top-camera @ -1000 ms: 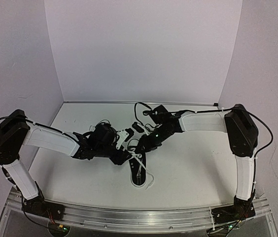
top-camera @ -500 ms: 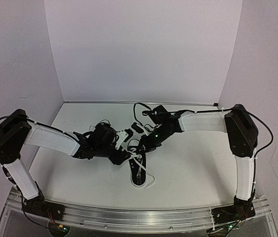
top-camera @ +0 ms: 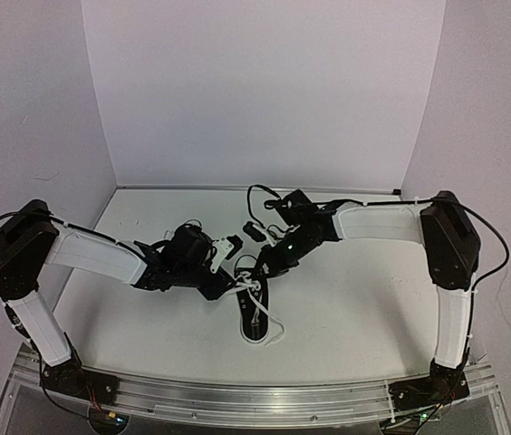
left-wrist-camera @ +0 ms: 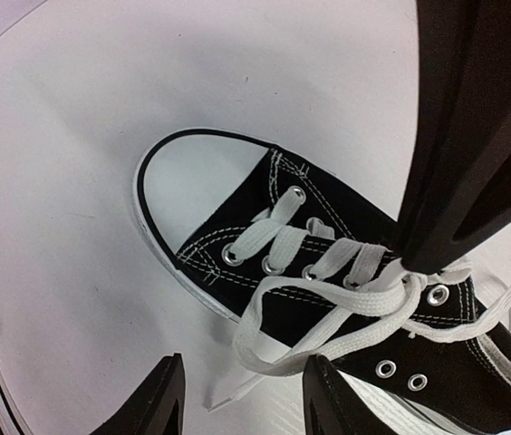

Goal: Tie the shoes

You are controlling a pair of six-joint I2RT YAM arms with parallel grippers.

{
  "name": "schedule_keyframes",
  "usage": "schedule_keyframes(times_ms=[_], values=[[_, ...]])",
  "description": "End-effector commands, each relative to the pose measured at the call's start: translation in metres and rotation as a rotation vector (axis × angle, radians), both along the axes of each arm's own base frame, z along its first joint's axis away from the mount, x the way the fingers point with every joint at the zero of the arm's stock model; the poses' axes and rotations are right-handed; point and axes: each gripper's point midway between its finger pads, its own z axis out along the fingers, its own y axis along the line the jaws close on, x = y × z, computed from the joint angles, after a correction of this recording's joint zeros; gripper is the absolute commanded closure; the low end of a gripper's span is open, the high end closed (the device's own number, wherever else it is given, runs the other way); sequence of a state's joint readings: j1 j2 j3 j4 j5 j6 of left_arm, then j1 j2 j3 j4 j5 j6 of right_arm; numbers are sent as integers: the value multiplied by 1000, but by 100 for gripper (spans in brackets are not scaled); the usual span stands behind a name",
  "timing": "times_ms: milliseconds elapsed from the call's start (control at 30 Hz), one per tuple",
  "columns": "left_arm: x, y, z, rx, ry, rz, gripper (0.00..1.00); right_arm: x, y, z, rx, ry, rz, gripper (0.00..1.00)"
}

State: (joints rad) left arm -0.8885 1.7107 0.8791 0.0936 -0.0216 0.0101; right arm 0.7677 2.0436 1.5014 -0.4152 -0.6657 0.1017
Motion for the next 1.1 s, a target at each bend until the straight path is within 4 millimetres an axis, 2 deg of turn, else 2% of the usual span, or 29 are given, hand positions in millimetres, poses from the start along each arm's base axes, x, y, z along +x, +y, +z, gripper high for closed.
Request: schedule_keyframes(times_ms=[0, 167, 267, 367, 500, 733, 900, 1067], values=[[6, 0, 8, -3, -13, 8, 55, -1, -4, 31, 29, -61, -10, 100], [1, 2, 20, -41, -36, -7, 56, -3, -8, 28, 20, -65, -13, 100], [-3, 4, 37, -93, -77, -16, 56, -4, -9, 27, 17, -66, -15, 100], [-15, 1, 52, -162, -85, -70, 56, -3, -9, 26, 17, -65, -17, 100], [-34, -11, 60, -262, -47, -128, 57, -3, -7, 23, 20, -59, -13, 100], [-44, -26, 40, -302, 20, -114, 57, -2, -7, 19, 20, -54, -15, 100], [-51, -40, 38, -410, 46, -96, 53, -2, -6, 17, 19, -55, -16, 100], [-45, -26, 39, -500, 38, 16, 52, -2, -6, 17, 21, -54, -15, 100]])
